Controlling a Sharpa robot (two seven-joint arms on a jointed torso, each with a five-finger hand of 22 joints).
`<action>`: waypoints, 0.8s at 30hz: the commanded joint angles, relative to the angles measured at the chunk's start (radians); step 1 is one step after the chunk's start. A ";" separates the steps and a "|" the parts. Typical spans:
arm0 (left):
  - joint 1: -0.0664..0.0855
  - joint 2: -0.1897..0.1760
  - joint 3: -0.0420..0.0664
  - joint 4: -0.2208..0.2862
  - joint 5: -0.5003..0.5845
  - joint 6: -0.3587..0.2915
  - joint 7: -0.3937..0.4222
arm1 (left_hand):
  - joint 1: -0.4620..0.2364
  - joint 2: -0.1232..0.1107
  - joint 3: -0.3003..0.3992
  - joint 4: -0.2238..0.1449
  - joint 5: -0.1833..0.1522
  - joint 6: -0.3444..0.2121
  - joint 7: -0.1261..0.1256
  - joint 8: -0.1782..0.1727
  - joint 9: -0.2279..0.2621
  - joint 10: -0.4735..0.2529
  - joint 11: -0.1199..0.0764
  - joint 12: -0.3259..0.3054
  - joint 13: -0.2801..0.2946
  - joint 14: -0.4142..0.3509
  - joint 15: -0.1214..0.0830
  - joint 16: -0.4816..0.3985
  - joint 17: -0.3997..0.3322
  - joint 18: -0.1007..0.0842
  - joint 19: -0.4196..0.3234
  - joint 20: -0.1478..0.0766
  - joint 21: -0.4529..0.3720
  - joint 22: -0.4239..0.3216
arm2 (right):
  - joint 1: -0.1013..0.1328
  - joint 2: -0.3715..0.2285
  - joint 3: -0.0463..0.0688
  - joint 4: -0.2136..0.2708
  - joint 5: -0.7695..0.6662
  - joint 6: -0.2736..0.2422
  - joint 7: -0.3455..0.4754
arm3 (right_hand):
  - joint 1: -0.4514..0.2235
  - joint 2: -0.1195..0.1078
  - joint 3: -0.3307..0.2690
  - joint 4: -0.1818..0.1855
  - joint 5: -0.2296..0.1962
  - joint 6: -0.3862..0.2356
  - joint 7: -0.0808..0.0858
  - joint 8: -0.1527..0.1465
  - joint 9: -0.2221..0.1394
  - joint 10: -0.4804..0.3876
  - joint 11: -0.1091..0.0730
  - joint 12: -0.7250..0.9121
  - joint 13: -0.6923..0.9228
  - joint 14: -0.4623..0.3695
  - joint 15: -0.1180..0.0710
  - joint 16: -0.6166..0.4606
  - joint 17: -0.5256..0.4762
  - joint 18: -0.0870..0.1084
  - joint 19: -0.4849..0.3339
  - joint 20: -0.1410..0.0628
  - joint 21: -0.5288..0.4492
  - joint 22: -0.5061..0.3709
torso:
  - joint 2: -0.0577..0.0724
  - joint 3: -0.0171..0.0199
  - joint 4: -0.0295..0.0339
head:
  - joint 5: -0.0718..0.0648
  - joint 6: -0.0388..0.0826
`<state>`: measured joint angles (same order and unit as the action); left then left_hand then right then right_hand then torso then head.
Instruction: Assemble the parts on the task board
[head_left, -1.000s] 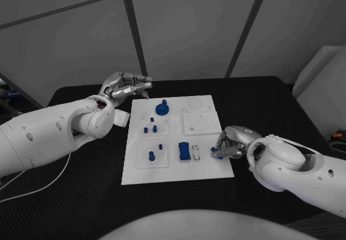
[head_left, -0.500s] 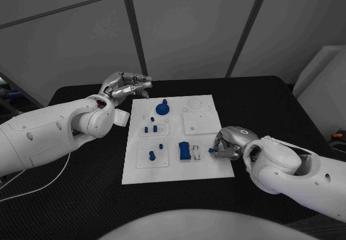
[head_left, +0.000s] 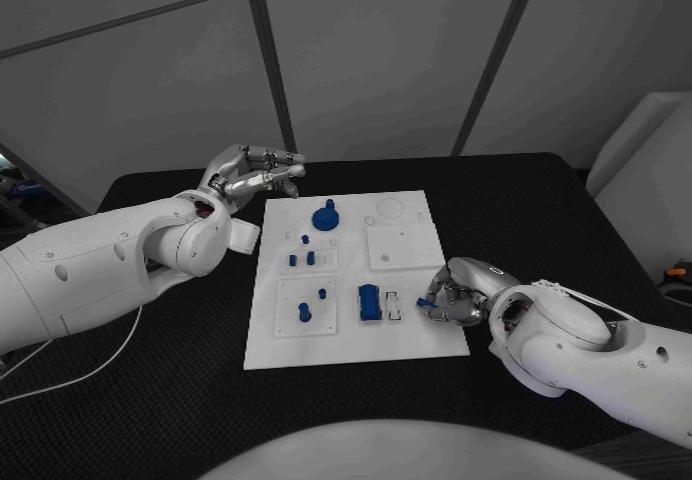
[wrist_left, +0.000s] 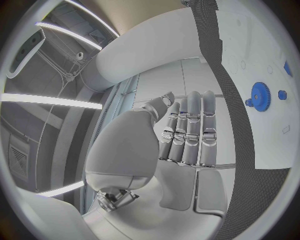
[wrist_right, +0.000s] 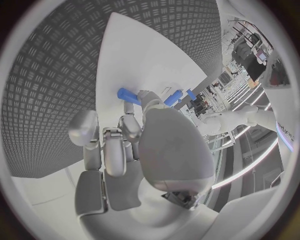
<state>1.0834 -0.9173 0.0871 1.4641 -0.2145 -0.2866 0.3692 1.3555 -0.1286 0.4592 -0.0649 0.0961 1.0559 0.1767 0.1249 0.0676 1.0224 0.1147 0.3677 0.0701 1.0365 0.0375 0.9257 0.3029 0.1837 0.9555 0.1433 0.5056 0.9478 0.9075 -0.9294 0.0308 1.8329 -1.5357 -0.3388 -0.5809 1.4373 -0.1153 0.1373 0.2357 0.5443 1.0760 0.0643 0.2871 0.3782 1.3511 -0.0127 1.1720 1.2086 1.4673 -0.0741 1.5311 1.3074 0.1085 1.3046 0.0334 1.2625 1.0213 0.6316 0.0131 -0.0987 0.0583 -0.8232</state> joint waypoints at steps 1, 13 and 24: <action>0.001 0.001 0.001 0.001 0.001 0.009 0.002 | 0.002 0.009 -0.004 -0.001 -0.001 -0.008 -0.003 0.001 -0.001 -0.007 0.000 0.003 -0.001 -0.001 0.006 -0.003 -0.001 -0.002 0.007 0.001 -0.002 -0.002 | -0.001 0.007 -0.001 0.006 0.159 -0.081 0.020 | -0.017 -0.008 0.056 -0.033 0.003 0.009 -0.007 0.004 0.018 0.011 -0.006 0.001 0.001 0.089 -0.006 0.004 0.200 -0.004 0.006 -0.001 0.007 0.001 | 0.002 -0.0006 0.0014 | 0.000 0.000; 0.001 0.001 0.001 0.003 0.001 0.010 0.001 | 0.002 0.009 -0.004 -0.001 -0.001 -0.008 -0.003 0.001 -0.001 -0.007 0.000 0.003 -0.001 -0.001 0.006 -0.003 -0.001 -0.002 0.007 0.001 -0.002 -0.002 | -0.001 0.047 -0.001 -0.002 0.221 -0.107 0.036 | -0.079 -0.035 0.100 -0.011 -0.029 0.009 -0.009 0.012 0.031 0.021 -0.006 0.009 0.009 0.090 -0.006 0.006 0.205 -0.004 0.008 -0.001 0.009 0.007 | 0.002 -0.0004 0.0003 | 0.000 -0.003; 0.001 0.000 0.001 0.004 0.001 0.012 0.000 | 0.002 0.009 -0.004 -0.001 -0.001 -0.008 -0.003 0.001 -0.001 -0.007 0.000 0.003 -0.001 -0.001 0.006 -0.003 -0.001 -0.002 0.007 0.001 -0.002 -0.002 | 0.000 0.076 -0.001 -0.021 0.234 -0.111 0.041 | -0.138 -0.037 0.109 0.017 -0.040 0.019 -0.015 0.023 0.043 0.036 -0.011 0.028 0.027 0.091 -0.009 0.009 0.210 -0.006 0.014 -0.003 0.015 0.017 | 0.001 0.0000 0.0003 | 0.001 -0.005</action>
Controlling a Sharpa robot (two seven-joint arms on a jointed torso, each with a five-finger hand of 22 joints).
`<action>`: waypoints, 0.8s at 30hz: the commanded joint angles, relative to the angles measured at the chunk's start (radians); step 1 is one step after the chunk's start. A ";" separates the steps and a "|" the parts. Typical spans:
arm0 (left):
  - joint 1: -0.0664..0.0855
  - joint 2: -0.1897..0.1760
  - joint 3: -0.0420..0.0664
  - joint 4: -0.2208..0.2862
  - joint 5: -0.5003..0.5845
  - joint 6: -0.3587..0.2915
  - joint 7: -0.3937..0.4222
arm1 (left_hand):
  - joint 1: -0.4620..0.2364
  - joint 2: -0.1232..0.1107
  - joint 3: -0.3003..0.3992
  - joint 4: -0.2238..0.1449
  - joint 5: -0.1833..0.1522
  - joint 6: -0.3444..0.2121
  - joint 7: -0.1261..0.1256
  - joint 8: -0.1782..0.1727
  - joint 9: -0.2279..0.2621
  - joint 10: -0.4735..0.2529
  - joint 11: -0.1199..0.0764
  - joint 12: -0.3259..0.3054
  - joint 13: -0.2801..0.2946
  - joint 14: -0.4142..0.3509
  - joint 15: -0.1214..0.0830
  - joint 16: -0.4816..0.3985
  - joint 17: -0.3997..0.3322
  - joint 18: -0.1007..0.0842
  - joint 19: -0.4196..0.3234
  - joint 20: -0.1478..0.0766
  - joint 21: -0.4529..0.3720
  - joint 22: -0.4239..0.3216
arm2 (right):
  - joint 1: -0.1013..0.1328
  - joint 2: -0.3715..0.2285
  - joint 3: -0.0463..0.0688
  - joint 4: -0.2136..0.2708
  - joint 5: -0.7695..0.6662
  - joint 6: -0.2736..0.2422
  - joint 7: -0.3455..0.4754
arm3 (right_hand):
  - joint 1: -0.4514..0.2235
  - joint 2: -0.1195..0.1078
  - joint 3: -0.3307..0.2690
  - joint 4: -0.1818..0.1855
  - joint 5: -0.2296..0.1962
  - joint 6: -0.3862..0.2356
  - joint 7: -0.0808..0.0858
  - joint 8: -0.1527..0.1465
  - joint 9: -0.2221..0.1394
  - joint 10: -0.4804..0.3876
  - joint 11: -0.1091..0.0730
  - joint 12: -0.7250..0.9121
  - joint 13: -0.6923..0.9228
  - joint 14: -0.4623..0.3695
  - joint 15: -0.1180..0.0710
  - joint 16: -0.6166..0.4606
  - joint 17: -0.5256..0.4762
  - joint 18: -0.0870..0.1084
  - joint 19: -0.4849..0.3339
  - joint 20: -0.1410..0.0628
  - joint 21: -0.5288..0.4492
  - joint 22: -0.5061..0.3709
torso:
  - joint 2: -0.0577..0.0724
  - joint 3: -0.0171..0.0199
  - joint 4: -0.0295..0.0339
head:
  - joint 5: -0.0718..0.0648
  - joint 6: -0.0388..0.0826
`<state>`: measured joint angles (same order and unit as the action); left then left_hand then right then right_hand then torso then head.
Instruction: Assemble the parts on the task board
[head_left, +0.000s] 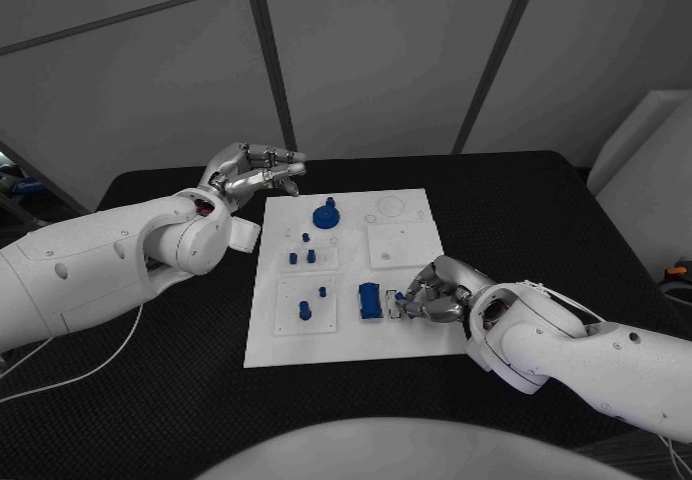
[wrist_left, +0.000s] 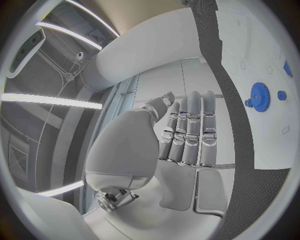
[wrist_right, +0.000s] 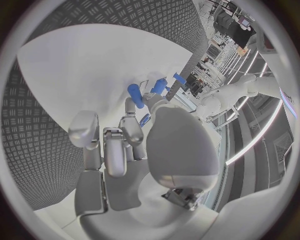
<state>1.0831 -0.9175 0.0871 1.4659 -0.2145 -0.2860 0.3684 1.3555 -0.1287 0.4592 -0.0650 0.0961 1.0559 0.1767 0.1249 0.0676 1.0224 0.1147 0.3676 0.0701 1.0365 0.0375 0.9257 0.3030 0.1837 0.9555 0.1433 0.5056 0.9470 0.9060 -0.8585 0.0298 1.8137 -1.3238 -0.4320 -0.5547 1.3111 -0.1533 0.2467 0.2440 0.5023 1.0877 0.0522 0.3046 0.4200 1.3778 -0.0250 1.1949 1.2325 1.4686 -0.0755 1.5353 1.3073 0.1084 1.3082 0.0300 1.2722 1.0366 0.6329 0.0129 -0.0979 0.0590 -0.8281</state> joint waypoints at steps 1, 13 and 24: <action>0.001 0.000 0.001 0.002 0.001 0.011 0.001 | 0.002 0.009 -0.004 -0.001 -0.001 -0.008 -0.003 0.001 -0.001 -0.007 0.000 0.003 -0.001 -0.001 0.006 -0.003 -0.002 -0.002 0.007 0.001 -0.002 -0.001 | 0.001 0.008 0.000 -0.004 0.022 -0.017 0.015 | -0.021 0.000 -0.003 0.012 0.017 0.008 -0.003 0.007 0.003 0.012 0.001 0.008 0.005 0.090 -0.008 0.005 0.210 -0.006 0.011 0.000 0.006 0.003 | 0.000 0.0002 -0.0004 | 0.000 0.000; 0.001 0.000 0.001 0.003 0.001 0.014 0.000 | 0.002 0.009 -0.004 -0.001 -0.001 -0.008 -0.003 0.001 -0.001 -0.007 0.000 0.003 -0.001 -0.001 0.006 -0.003 -0.002 -0.002 0.007 0.001 -0.002 -0.001 | 0.001 0.036 0.001 -0.030 0.017 0.028 0.006 | -0.084 0.004 -0.046 0.033 0.043 0.024 -0.011 0.026 0.019 0.046 -0.004 0.070 0.063 0.090 -0.012 0.006 0.212 -0.007 0.014 -0.004 0.008 0.008 | 0.000 -0.0002 -0.0006 | 0.002 -0.002; 0.002 0.000 0.001 0.003 0.001 0.013 -0.005 | 0.002 0.011 -0.004 0.000 -0.001 -0.007 -0.003 0.002 -0.001 -0.007 0.000 0.005 -0.001 -0.001 0.006 -0.003 -0.002 -0.002 0.008 0.001 -0.002 -0.002 | 0.002 0.043 0.001 -0.050 0.015 0.062 -0.007 | -0.107 0.003 -0.086 0.035 0.012 0.024 -0.012 0.034 0.027 0.051 -0.006 0.082 0.077 0.090 -0.014 0.006 0.211 -0.007 0.012 -0.007 0.006 0.007 | -0.001 -0.0003 -0.0017 | 0.006 -0.004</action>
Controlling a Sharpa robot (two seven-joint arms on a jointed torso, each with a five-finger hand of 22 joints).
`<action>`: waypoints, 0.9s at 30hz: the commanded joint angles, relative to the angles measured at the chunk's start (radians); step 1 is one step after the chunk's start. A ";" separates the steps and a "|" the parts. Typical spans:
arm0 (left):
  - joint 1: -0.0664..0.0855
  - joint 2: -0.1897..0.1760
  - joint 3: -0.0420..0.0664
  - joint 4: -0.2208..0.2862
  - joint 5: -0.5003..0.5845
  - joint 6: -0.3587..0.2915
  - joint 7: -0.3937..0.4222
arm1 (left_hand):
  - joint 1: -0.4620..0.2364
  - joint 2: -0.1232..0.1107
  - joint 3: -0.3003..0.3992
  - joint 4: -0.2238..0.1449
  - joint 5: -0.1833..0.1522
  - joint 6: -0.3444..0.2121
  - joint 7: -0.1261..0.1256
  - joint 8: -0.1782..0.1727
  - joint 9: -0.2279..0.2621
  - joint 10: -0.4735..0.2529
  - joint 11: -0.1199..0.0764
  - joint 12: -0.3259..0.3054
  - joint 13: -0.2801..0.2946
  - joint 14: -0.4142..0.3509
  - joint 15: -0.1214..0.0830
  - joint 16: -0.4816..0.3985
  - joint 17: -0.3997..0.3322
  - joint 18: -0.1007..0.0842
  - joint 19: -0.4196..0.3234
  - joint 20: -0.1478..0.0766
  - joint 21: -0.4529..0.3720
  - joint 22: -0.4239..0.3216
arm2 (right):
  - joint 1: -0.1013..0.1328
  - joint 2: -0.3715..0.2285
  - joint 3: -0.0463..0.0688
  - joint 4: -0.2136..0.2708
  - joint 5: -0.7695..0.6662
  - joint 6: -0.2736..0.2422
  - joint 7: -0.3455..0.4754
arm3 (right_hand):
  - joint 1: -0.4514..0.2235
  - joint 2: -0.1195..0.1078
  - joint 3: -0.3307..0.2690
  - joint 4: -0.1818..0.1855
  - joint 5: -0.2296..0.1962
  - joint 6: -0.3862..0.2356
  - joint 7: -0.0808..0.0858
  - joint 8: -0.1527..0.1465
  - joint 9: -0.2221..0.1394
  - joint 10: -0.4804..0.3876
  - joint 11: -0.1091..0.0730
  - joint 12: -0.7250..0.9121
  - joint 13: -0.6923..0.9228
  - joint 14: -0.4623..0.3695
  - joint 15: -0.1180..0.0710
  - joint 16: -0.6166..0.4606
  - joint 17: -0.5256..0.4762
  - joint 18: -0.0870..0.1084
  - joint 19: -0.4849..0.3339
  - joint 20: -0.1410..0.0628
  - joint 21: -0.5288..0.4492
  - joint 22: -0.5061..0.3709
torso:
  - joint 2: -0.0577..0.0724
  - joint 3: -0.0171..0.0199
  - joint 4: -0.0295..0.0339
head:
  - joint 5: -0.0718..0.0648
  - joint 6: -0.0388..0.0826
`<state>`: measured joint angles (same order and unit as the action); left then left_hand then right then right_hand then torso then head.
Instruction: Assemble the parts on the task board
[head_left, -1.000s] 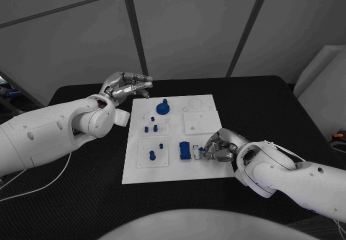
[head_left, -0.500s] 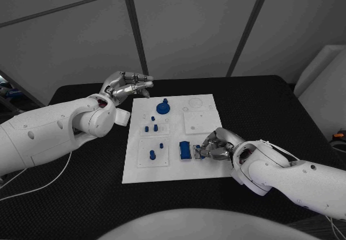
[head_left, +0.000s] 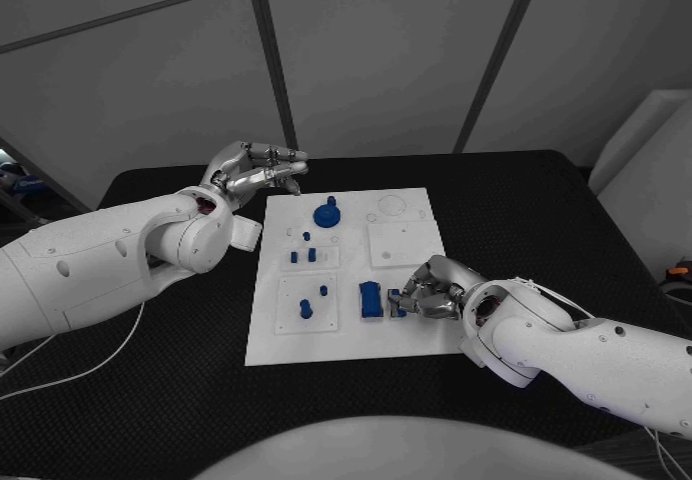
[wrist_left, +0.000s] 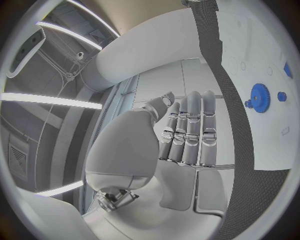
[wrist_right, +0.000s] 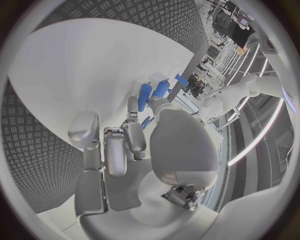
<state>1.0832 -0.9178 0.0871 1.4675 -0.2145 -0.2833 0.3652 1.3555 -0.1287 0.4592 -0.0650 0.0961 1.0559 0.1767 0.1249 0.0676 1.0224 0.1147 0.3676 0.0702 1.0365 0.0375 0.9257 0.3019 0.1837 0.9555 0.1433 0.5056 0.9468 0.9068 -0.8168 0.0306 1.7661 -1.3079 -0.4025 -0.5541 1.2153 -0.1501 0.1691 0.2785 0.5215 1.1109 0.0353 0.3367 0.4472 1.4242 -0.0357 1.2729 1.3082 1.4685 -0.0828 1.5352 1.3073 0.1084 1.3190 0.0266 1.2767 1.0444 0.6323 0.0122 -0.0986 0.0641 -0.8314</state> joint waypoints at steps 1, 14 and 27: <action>0.001 0.000 0.001 0.001 0.001 0.011 -0.002 | 0.002 0.011 -0.004 0.000 -0.001 -0.007 -0.003 0.002 -0.001 -0.007 0.000 0.005 -0.001 -0.001 0.006 -0.003 -0.001 -0.002 0.008 0.001 -0.002 -0.001 | 0.001 0.001 0.000 -0.003 -0.001 0.035 -0.009 | -0.012 0.000 -0.012 0.001 -0.009 0.001 0.005 0.002 0.000 0.004 0.005 0.004 0.001 0.090 -0.007 0.005 0.211 -0.007 0.002 -0.003 0.002 0.000 | -0.001 0.0005 -0.0010 | 0.001 -0.001; 0.001 0.001 0.001 0.000 0.001 0.013 -0.002 | 0.002 0.011 -0.004 0.000 -0.001 -0.007 -0.003 0.002 -0.001 -0.007 0.000 0.005 -0.001 -0.001 0.006 -0.003 -0.001 -0.002 0.008 0.001 -0.002 -0.001 | 0.001 0.003 0.000 -0.004 -0.013 0.031 -0.007 | -0.074 0.022 -0.136 0.009 -0.195 -0.007 0.008 0.010 0.009 0.002 0.009 0.003 0.009 0.090 -0.003 0.004 0.208 -0.006 -0.001 0.000 -0.003 -0.004 | -0.001 0.0014 -0.0008 | 0.002 0.002; 0.001 0.002 0.001 -0.002 0.001 0.014 -0.001 | 0.000 0.011 -0.005 0.001 -0.001 -0.008 -0.002 0.002 -0.001 -0.008 0.000 0.006 -0.001 -0.001 0.006 -0.003 -0.001 -0.002 0.008 0.001 -0.003 -0.002 | 0.001 -0.006 -0.001 0.020 -0.019 0.019 0.007 | -0.106 0.051 -0.194 0.013 -0.218 -0.004 0.005 0.016 0.012 0.011 0.007 0.020 0.026 0.090 -0.005 0.006 0.212 -0.007 0.002 -0.001 0.000 0.003 | 0.000 0.0016 -0.0013 | 0.000 0.003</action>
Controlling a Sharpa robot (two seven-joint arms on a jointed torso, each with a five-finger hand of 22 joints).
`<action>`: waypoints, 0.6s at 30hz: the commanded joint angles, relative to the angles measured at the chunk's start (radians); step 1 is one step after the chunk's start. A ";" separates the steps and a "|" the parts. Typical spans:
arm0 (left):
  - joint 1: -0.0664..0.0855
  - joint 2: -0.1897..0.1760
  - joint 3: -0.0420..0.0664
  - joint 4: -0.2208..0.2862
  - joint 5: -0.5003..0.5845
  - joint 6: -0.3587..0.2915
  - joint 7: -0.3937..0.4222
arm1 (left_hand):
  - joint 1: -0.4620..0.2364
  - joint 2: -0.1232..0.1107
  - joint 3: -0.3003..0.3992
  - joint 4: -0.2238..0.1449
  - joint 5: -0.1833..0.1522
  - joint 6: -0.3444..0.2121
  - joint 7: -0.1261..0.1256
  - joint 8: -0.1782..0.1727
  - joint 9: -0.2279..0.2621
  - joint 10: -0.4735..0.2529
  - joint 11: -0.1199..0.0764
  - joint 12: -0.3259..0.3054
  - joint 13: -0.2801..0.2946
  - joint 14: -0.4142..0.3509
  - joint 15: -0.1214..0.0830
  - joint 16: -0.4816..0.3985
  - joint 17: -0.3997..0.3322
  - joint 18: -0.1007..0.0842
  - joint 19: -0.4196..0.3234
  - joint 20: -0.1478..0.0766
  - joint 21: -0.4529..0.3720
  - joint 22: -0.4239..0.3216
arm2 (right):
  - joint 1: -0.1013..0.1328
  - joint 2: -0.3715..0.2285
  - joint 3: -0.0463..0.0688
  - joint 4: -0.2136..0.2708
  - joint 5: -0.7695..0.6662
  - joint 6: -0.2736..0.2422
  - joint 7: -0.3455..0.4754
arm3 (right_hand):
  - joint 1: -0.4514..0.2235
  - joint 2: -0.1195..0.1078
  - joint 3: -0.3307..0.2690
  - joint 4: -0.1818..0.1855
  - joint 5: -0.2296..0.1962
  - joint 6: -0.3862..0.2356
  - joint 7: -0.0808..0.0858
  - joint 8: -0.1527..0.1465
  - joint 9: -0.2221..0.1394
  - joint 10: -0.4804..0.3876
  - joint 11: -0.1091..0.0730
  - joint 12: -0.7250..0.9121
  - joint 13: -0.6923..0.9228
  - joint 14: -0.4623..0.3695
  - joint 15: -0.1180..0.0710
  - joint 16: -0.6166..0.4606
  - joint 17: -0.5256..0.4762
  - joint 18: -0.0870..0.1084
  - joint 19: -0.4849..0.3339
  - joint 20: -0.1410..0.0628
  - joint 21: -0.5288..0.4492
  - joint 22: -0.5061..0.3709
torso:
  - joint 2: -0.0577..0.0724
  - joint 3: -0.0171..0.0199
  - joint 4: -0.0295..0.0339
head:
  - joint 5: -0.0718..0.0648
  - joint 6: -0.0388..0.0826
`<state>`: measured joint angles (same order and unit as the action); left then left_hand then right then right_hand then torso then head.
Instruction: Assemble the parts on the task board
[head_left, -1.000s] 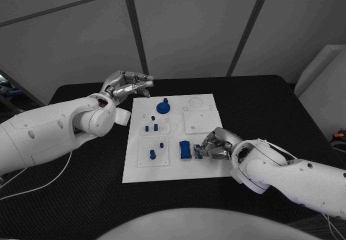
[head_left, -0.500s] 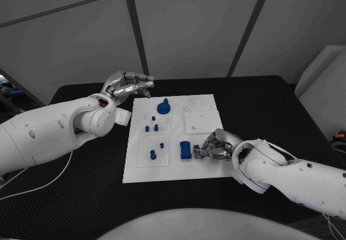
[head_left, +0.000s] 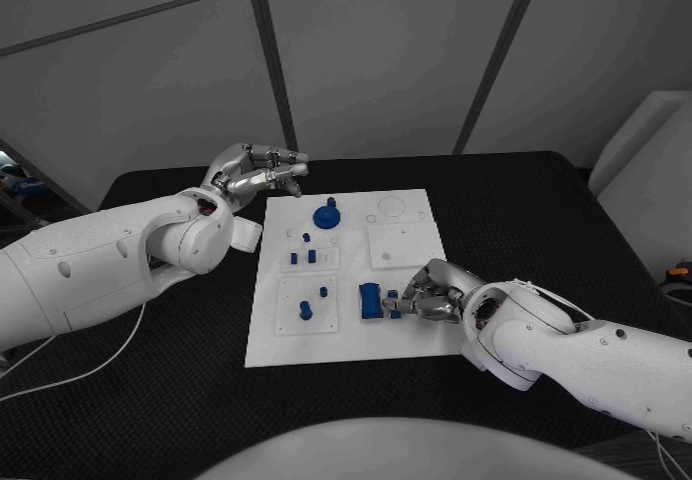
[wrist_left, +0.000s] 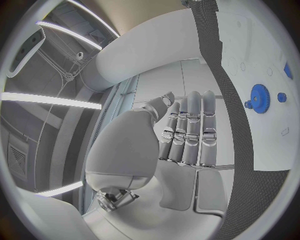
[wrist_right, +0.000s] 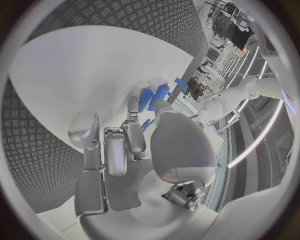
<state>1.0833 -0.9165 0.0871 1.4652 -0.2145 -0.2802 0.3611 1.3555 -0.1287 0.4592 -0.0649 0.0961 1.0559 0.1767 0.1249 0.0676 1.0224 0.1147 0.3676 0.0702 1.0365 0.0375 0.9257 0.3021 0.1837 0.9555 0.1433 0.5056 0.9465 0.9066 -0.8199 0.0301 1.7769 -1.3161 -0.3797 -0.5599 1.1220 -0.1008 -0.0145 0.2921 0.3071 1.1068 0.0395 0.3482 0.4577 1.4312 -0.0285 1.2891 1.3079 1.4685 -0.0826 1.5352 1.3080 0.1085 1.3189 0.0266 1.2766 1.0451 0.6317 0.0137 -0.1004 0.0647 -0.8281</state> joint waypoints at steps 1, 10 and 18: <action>0.001 0.001 0.001 0.000 0.001 0.011 0.003 | 0.000 0.011 -0.005 0.001 -0.001 -0.008 -0.002 0.002 -0.001 -0.008 0.000 0.006 -0.001 -0.001 0.006 -0.003 -0.001 -0.002 0.008 0.001 -0.003 -0.001 | 0.001 -0.004 0.000 0.011 -0.013 -0.005 0.014 | -0.015 0.004 -0.013 -0.001 -0.004 0.000 0.001 0.005 0.002 0.005 0.000 0.005 0.027 0.091 -0.005 0.006 0.212 -0.007 0.002 -0.001 0.000 0.002 | 0.000 0.0001 0.0005 | 0.000 -0.001; 0.001 0.000 0.001 -0.002 0.001 0.011 0.003 | 0.000 0.011 -0.005 0.001 -0.001 -0.008 -0.002 0.002 -0.001 -0.008 0.000 0.006 -0.001 -0.001 0.006 -0.003 -0.001 -0.002 0.008 0.001 -0.003 -0.001 | 0.001 -0.022 0.000 0.026 -0.031 -0.013 0.014 | -0.022 0.014 -0.026 -0.002 0.002 0.001 0.000 0.007 0.003 0.006 -0.001 0.007 0.030 0.091 -0.006 0.006 0.212 -0.007 0.003 -0.001 0.001 0.004 | -0.001 0.0000 0.0009 | 0.000 -0.001; 0.001 0.001 0.001 -0.003 0.001 0.011 0.003 | 0.000 0.011 -0.005 0.001 -0.001 -0.008 -0.002 0.002 -0.001 -0.008 0.000 0.006 -0.001 -0.001 0.006 -0.003 -0.001 -0.002 0.008 0.001 -0.003 -0.001 | 0.001 -0.046 0.000 0.029 -0.047 -0.004 0.016 | 0.049 0.030 -0.035 -0.027 -0.023 -0.002 -0.001 0.009 0.005 0.004 -0.002 0.002 0.030 0.090 -0.007 0.006 0.211 -0.007 0.002 -0.003 0.000 0.004 | -0.001 -0.0002 -0.0001 | -0.002 0.001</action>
<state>1.0833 -0.9167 0.0871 1.4616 -0.2145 -0.2790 0.3609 1.3556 -0.1287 0.4592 -0.0650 0.0961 1.0559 0.1767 0.1249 0.0676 1.0224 0.1147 0.3676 0.0702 1.0365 0.0375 0.9257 0.3022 0.1836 0.9555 0.1433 0.5056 0.9466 0.9064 -0.8645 0.0299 1.8010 -1.3444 -0.3827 -0.5546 1.1545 -0.0725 -0.0497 0.2718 0.3001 1.1068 0.0394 0.3524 0.4618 1.4311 -0.0285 1.2930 1.3078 1.4686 -0.0825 1.5352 1.3078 0.1085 1.3189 0.0266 1.2766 1.0480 0.6308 0.0137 -0.0993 0.0625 -0.8272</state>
